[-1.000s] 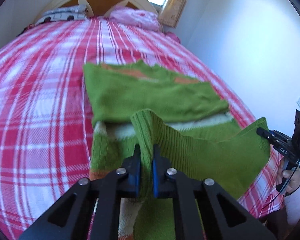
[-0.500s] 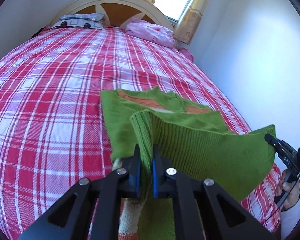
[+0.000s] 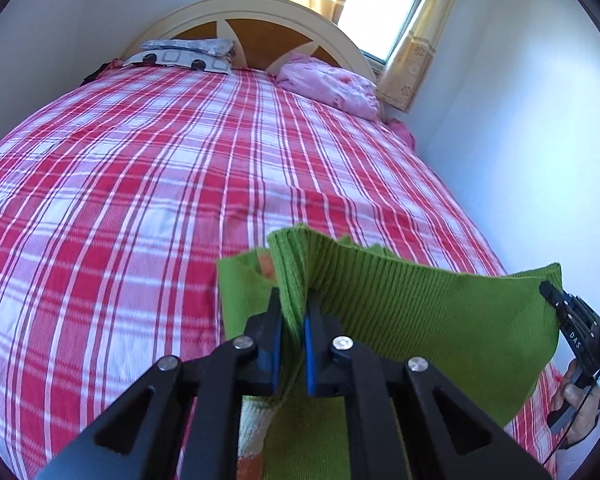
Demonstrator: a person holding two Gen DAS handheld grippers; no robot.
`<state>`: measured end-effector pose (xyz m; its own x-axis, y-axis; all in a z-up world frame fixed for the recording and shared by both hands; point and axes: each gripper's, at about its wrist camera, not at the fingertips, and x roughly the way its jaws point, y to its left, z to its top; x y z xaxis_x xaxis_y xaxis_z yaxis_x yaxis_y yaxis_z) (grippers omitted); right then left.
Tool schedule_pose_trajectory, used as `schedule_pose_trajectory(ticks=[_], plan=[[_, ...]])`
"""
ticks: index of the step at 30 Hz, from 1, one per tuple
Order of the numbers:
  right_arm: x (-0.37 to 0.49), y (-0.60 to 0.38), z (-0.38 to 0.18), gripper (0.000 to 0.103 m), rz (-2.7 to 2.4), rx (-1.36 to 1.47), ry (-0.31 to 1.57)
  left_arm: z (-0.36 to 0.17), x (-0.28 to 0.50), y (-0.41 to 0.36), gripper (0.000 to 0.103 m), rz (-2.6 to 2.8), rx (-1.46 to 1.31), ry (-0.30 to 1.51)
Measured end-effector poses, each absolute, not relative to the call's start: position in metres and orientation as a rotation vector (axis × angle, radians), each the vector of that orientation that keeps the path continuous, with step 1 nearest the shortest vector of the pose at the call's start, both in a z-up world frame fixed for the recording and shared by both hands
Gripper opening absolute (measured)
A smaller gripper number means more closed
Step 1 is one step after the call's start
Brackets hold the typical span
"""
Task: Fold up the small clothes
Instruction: 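Hold the hem with both grippers and lay it over the collar, then release the hem and pull both grippers back from the folded sweater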
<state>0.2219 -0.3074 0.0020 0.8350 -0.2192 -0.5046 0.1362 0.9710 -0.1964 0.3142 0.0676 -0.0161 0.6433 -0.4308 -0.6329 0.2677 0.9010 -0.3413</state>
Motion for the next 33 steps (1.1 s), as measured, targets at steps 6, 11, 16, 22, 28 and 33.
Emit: schedule_pose_trajectory(ticks=[6, 11, 16, 22, 28, 33], plan=[[0.270, -0.316, -0.003, 0.010, -0.218, -0.177, 0.540, -0.017, 0.354, 0.061, 0.010, -0.366, -0.242, 0.761], [0.314, -0.326, -0.022, 0.010, -0.248, -0.171, 0.551, -0.033, 0.386, 0.045, 0.010, -0.327, -0.233, 0.781], [0.355, -0.336, -0.052, 0.010, -0.253, -0.162, 0.575, -0.069, 0.419, 0.036, 0.006, -0.248, -0.238, 0.844], [0.387, -0.341, -0.103, 0.010, -0.255, -0.186, 0.688, -0.107, 0.431, 0.031, 0.007, -0.181, -0.215, 0.910], [0.414, -0.358, -0.126, 0.046, -0.271, -0.143, 0.892, -0.108, 0.436, 0.029, 0.017, -0.099, -0.195, 0.938], [0.371, -0.395, -0.084, 0.051, -0.314, 0.093, 0.714, -0.090, 0.414, 0.041, 0.048, -0.122, -0.132, 0.929]])
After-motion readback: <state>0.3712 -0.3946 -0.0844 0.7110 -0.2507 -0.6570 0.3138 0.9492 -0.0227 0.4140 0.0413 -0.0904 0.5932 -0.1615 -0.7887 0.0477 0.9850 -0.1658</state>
